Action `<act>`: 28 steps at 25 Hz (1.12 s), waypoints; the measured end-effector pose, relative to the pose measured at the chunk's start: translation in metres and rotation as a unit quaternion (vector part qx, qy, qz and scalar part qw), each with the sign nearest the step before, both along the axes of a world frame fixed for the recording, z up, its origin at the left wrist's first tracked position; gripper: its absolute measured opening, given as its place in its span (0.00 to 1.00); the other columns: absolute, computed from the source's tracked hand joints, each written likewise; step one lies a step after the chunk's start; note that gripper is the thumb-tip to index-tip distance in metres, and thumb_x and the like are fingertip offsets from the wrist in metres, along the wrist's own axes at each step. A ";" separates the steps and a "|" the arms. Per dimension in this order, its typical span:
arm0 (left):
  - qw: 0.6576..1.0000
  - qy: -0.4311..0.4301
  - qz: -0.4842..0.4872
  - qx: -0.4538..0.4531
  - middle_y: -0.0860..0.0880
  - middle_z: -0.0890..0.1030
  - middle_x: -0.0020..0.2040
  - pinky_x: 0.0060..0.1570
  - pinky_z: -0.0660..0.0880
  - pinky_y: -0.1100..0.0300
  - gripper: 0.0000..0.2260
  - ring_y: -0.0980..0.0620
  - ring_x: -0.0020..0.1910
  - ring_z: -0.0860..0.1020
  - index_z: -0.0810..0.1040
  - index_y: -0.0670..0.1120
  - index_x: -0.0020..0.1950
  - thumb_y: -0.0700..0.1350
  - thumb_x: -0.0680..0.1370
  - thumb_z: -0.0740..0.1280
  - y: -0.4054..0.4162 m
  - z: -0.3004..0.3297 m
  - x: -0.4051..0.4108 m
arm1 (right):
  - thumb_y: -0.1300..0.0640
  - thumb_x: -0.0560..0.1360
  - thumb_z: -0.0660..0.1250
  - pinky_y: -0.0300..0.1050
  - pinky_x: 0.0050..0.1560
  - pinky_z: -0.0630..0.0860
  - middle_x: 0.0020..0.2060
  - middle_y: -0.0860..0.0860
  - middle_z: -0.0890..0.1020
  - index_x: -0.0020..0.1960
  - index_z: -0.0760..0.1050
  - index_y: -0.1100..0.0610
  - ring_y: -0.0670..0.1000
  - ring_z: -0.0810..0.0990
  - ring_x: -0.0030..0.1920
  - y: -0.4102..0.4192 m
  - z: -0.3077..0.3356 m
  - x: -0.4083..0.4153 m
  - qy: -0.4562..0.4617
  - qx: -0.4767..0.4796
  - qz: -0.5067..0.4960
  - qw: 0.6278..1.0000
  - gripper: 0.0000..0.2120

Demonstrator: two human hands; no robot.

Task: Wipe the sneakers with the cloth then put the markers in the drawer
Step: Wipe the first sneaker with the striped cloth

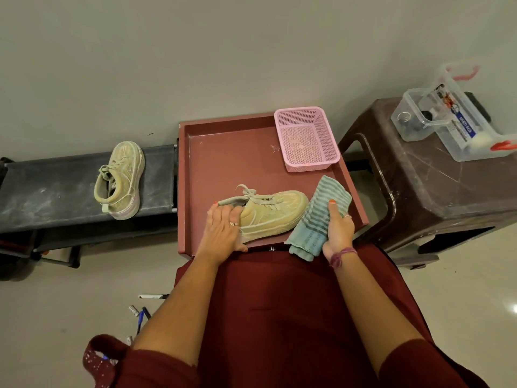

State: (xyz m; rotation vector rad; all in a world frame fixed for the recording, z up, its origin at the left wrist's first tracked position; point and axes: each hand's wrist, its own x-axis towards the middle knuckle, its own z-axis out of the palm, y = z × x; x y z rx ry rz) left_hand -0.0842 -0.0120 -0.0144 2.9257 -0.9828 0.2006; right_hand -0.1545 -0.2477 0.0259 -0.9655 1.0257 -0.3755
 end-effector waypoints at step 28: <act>0.998 0.016 0.021 -0.061 0.43 0.57 0.77 0.73 0.44 0.42 0.27 0.45 0.77 0.52 0.52 0.42 0.77 0.50 0.80 0.52 -0.014 -0.019 -0.023 | 0.59 0.73 0.55 0.46 0.34 0.73 0.48 0.48 0.79 0.53 0.80 0.53 0.53 0.77 0.47 -0.006 -0.020 0.008 0.106 -0.780 0.528 0.318 0.17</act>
